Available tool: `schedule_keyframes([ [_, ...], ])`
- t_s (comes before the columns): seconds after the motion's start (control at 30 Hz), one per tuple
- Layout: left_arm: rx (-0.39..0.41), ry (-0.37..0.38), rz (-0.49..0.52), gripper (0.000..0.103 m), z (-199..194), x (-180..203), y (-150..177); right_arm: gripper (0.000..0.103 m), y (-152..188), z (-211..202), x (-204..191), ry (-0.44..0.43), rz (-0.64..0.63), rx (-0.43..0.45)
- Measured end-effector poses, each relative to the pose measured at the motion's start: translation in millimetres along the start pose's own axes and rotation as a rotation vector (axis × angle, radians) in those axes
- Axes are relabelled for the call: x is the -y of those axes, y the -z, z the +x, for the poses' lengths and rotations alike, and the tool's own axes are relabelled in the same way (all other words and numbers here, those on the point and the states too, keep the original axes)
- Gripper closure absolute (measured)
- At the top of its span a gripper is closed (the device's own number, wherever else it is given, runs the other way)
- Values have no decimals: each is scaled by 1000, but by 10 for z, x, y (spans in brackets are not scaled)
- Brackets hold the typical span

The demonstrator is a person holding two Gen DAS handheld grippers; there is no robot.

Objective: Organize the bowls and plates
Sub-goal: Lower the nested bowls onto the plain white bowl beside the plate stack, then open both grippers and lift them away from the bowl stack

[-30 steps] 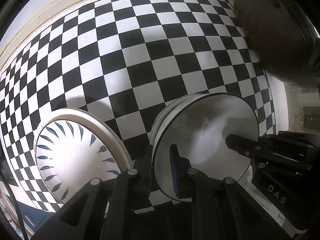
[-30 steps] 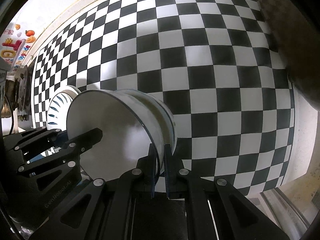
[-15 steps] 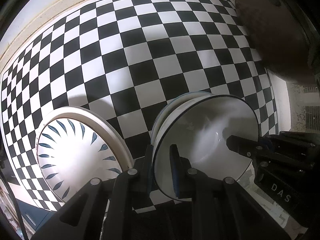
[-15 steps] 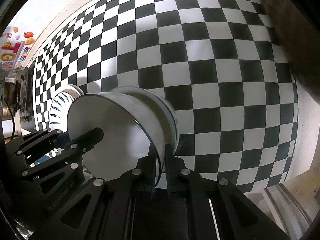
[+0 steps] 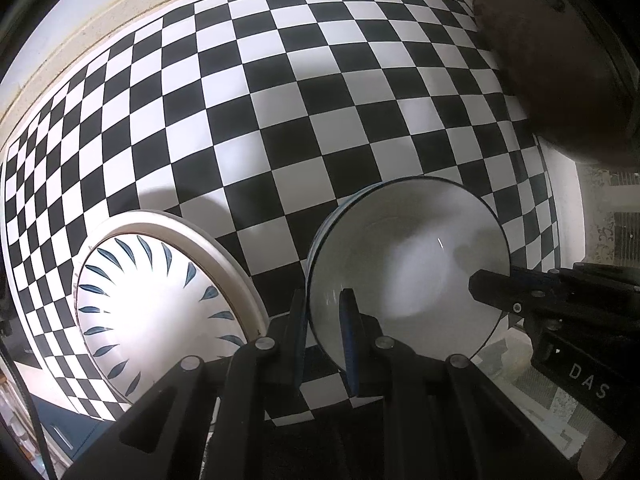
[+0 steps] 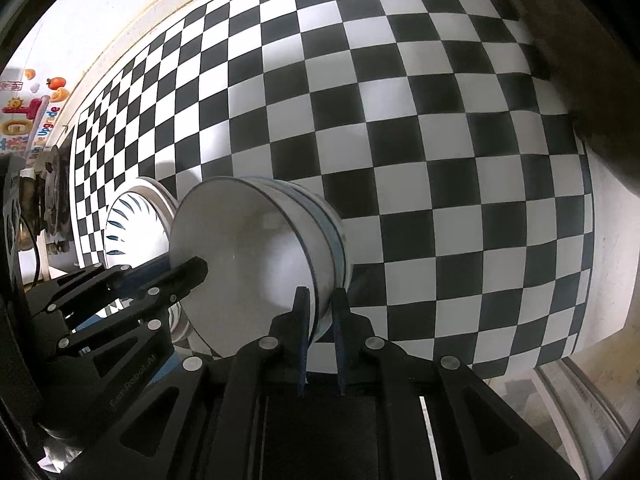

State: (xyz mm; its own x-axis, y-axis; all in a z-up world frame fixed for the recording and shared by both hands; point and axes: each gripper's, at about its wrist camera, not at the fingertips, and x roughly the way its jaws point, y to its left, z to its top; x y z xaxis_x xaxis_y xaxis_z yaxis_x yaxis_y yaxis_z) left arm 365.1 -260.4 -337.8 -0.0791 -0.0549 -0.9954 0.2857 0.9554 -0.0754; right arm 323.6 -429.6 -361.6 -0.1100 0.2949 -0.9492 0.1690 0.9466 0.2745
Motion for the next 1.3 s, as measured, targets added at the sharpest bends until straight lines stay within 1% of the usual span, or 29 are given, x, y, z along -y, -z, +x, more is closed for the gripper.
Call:
schedule_keyframes([
  [0.2, -3, -11, 1, 88, 4, 18, 5, 89, 3, 2, -41, 23, -10, 3],
  [0.3, -17, -21, -4, 88, 31, 23, 13, 89, 9, 11, -52, 27, -9, 8],
  [0.4, -13, -37, -16, 87, 31, 5, 33, 89, 26, 17, -61, 27, -8, 10],
  [0.57, -3, -26, -25, 84, -46, -40, 74, 89, 85, -35, -64, 37, -13, 28],
  [0.67, 13, -30, -18, 75, -116, -60, 94, 87, 152, -102, -78, 32, -11, 43],
  [0.73, 28, -18, -26, 66, -169, -84, 105, 75, 188, -154, -88, 38, -12, 57],
  [0.77, 37, -20, -25, 55, -195, -88, 111, 73, 212, -191, -90, 38, -9, 69],
  [0.8, 48, -20, -18, 39, -230, -87, 120, 68, 228, -228, -89, 35, -7, 78],
  [0.83, 57, -21, -18, 32, -255, -90, 126, 58, 243, -256, -89, 34, -6, 83],
  [0.87, 71, -29, -14, 22, -291, -95, 135, 52, 257, -283, -86, 28, -3, 89],
  [0.9, 80, -36, -10, 18, -324, -95, 146, 40, 278, -322, -78, 16, 5, 97],
  [0.97, 87, -34, -7, 17, -367, -87, 160, 37, 305, -386, -63, 20, 9, 116],
  [1.03, 101, -36, -4, 17, -434, -85, 189, 29, 348, -452, -40, 27, 15, 129],
  [1.1, 109, -35, 2, 17, -499, -75, 218, 28, 395, -517, -25, 26, 22, 147],
  [1.17, 129, -37, 13, 17, -606, -59, 263, 28, 462, -602, -25, 48, 22, 169],
  [1.3, 178, -63, 36, 17, -858, -16, 375, 27, 618, -845, -56, 62, 27, 226],
])
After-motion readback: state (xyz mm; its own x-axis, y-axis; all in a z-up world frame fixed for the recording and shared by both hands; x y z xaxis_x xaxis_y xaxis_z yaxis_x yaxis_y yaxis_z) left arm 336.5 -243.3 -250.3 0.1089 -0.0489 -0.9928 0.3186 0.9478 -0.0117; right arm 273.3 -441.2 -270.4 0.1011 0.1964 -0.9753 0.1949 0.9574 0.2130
